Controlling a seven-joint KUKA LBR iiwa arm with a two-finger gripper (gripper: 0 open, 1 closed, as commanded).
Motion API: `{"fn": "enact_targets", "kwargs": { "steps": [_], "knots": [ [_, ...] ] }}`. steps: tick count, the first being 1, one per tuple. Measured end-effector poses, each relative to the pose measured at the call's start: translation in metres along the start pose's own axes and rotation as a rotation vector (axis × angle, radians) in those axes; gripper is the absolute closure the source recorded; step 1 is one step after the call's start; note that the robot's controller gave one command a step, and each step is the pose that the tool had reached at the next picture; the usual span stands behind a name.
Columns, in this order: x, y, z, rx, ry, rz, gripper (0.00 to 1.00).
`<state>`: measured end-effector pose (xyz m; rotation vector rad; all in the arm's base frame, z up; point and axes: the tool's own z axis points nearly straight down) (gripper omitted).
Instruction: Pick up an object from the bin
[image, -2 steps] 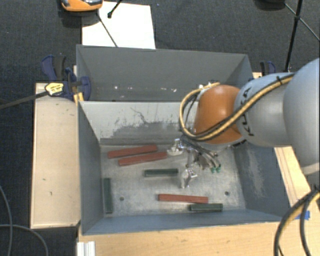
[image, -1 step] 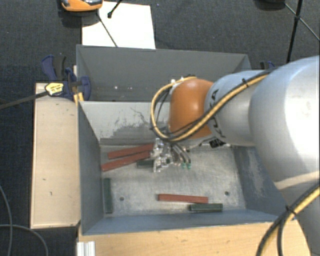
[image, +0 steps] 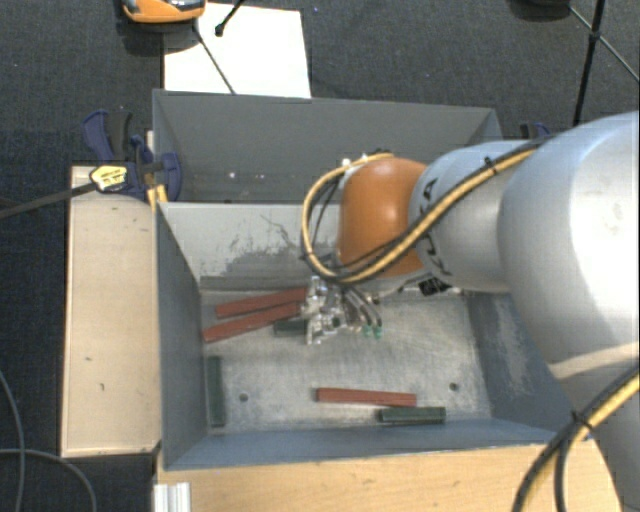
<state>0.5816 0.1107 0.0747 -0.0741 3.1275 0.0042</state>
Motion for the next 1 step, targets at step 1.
{"fn": "enact_targets", "kwargs": {
  "steps": [1],
  "knots": [
    [0.0043,-0.0246,-0.2047,0.002,0.01,0.004,1.0]
  ]
}}
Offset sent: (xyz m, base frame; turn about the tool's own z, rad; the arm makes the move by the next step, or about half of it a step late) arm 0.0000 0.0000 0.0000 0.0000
